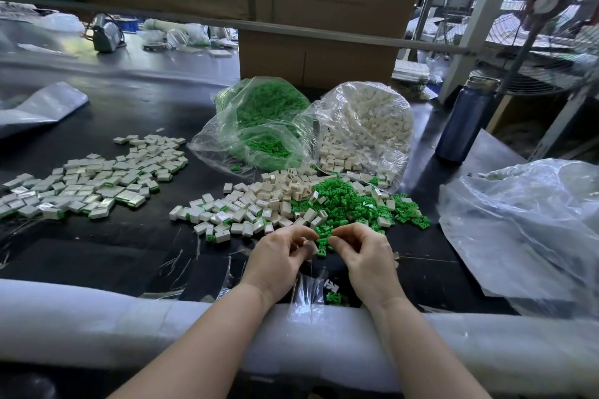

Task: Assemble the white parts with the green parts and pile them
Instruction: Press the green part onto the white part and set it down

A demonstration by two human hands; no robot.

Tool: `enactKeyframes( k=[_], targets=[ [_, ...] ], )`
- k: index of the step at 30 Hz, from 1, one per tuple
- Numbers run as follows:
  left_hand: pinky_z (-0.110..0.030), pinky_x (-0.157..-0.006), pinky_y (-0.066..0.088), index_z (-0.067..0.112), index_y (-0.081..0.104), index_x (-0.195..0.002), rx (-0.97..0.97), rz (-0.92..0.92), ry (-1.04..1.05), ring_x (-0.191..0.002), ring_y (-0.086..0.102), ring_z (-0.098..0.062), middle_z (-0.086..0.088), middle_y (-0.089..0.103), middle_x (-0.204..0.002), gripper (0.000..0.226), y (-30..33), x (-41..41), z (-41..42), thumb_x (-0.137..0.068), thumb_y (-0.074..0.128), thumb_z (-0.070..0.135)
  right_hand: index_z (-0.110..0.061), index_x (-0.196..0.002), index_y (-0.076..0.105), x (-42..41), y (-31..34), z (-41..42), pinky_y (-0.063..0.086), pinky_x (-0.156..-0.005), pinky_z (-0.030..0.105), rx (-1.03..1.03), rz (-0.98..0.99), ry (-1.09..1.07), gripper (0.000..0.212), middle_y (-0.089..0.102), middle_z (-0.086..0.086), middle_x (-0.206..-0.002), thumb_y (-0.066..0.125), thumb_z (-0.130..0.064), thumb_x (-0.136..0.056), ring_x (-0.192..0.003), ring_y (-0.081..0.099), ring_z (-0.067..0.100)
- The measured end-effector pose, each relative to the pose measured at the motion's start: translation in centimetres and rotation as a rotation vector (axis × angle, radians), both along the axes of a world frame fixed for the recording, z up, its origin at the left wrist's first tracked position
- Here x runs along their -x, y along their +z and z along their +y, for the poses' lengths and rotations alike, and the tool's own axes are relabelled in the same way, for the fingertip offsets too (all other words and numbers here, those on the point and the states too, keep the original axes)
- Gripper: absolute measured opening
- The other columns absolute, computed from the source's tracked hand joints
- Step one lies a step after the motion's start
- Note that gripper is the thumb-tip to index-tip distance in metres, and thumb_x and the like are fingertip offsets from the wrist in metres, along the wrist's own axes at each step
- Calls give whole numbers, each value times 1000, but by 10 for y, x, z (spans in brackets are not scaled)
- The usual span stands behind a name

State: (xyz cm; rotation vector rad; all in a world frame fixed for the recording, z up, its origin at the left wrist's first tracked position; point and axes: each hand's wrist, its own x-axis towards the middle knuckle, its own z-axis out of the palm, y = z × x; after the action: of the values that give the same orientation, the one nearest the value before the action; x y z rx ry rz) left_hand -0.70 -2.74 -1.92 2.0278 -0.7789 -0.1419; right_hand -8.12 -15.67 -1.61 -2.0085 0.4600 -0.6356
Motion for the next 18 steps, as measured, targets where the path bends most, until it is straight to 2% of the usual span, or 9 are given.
enactKeyframes(
  k=[4,10,18],
  targets=[
    [-30,-80,53,33,60,-80,49,95,5,-76,66,-9,7,70,-80,14,0,-2,0,-84,68,22,-22,-78,65,0,1,0,48,-68,11,-42,-17,36,15,66,-9,-72,70,-9,-82,-70,61,0],
    [-39,-83,54,18,64,-85,119,189,-15,-77,68,-13,1,71,-77,2,-2,-5,-1,-86,65,18,-20,-79,64,1,4,-1,50,-71,14,-102,-29,88,15,66,-5,-76,67,-6,-84,-73,62,5],
    [-43,-85,52,17,64,-85,156,242,-59,-80,68,-21,-5,71,-80,4,-1,-5,0,-87,63,14,-14,-76,66,1,6,0,50,-66,15,-122,-6,157,12,66,-2,-71,68,-4,-82,-64,59,1]
  ],
)
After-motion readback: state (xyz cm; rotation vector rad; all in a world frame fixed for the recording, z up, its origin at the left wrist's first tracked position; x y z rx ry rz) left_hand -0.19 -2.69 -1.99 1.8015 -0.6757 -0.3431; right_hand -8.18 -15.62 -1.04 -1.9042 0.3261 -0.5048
